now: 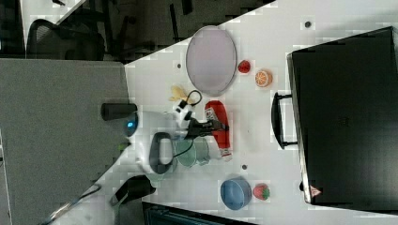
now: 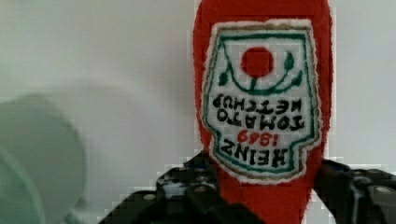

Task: Pick Ketchup from the table and place it in strainer.

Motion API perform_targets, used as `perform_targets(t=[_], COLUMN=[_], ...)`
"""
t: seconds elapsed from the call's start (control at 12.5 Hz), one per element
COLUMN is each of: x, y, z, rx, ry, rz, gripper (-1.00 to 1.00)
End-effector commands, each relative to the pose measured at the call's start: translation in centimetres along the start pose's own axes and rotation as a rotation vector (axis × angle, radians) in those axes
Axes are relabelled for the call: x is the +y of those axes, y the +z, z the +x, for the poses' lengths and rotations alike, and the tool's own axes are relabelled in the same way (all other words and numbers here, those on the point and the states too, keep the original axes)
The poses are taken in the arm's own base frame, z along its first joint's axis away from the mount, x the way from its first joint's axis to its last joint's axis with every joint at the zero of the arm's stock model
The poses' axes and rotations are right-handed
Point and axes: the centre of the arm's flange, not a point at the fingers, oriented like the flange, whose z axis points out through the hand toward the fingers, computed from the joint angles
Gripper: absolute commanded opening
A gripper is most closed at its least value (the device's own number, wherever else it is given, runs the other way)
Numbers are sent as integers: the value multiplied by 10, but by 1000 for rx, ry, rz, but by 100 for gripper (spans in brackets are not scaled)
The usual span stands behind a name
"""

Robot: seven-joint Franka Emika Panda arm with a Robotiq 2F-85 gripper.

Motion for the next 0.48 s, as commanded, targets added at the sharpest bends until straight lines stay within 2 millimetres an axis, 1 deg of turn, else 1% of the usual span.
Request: perform_targets(t=[0.08, 0.16, 0.32, 0.4, 0.48], x=[-28, -38, -59, -73, -90], y=[-121, -147, -189, -205, -215], z=[14, 10, -3, -11, -17], rx=[148, 154, 138, 120, 102], ry=[-12, -21, 10, 37, 68], rz=[-54, -65, -82, -89, -96], gripper=[23, 23, 23, 23, 23])
